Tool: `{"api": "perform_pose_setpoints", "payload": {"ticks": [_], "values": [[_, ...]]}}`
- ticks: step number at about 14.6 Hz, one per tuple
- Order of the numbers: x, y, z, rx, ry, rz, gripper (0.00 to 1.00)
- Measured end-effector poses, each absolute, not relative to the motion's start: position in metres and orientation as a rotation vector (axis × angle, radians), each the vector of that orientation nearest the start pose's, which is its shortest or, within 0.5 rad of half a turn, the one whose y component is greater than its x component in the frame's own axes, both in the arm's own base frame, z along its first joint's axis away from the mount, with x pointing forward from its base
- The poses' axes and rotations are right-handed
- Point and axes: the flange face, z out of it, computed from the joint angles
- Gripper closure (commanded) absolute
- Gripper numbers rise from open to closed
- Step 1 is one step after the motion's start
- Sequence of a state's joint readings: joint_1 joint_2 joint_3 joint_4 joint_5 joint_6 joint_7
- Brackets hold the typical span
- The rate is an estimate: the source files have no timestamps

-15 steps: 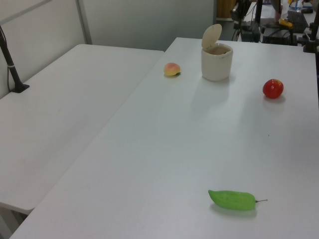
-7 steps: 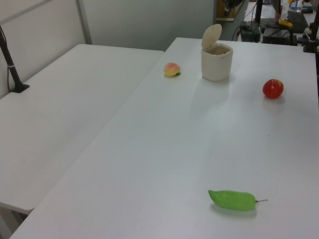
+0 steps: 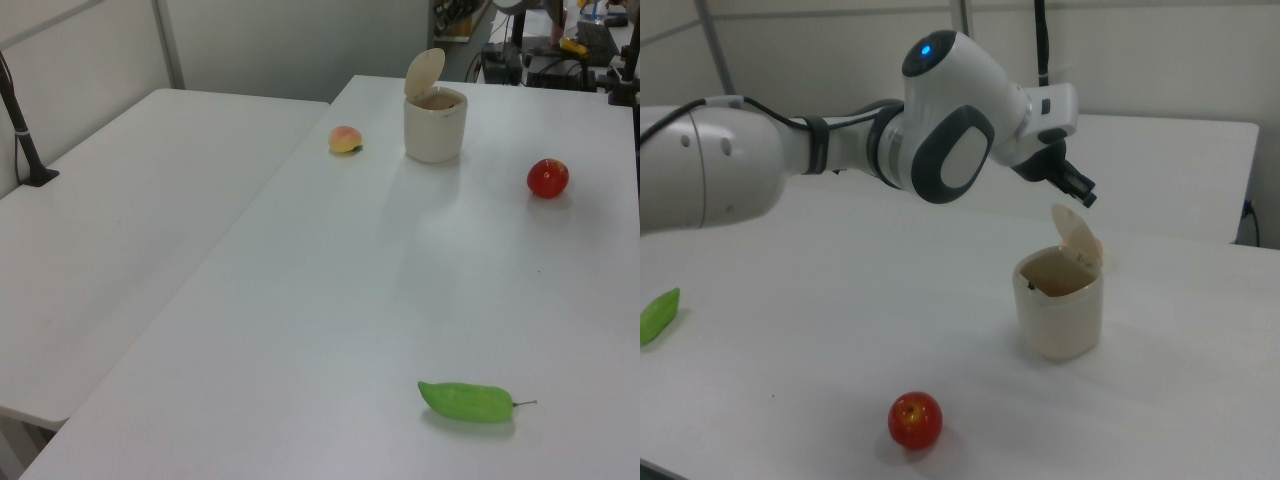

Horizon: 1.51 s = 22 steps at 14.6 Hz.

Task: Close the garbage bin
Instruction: 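Move the gripper over the cream bin toward its raised lid, then push the open lid down onto the bin rim with the gripper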

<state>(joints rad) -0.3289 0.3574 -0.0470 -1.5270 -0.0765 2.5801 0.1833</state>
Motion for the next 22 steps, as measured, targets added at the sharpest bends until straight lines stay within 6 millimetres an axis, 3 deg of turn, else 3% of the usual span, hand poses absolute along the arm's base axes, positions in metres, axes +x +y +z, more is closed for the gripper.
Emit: {"api": "perform_pose_setpoints", "payload": {"ticks": [3, 7, 15, 18, 22], "values": [[0.675, -0.256, 0.515, -2.996, 0.758, -1.094, 1.00], [0.678, -0.251, 0.507, -2.999, 0.747, -1.074, 1.00], [0.671, -0.230, 0.474, -3.094, 0.745, -0.621, 1.00], [0.671, -0.216, 0.465, -3.111, 0.722, -0.524, 1.00], [0.670, -0.215, 0.457, -3.115, 0.721, -0.490, 1.00]]}}
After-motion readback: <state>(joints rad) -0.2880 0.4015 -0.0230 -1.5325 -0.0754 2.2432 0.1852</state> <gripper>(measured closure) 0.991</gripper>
